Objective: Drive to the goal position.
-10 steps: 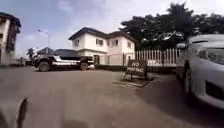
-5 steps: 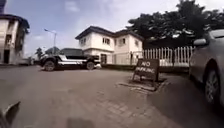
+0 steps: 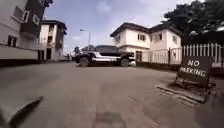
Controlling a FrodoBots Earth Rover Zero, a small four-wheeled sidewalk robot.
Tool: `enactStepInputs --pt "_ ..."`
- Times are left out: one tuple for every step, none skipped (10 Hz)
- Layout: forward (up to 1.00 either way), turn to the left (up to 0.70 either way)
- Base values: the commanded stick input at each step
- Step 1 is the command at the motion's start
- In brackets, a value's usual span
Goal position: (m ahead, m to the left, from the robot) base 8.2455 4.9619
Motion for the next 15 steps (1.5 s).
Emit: enactStepInputs --pt "0.7 0.35" --pt "0.7 0.35" --pt "0.7 0.31" --pt "0.7 0.22" --pt "0.7 0.14" --pt "0.7 0.0" --pt "0.7 0.0" --pt "0.7 0.0" --pt "0.7 0.0" --pt "0.7 0.0" --pt "0.7 0.0" --pt "0.7 0.0" --pt "0.7 0.0" --pt "0.7 0.0" --pt "0.7 0.0"
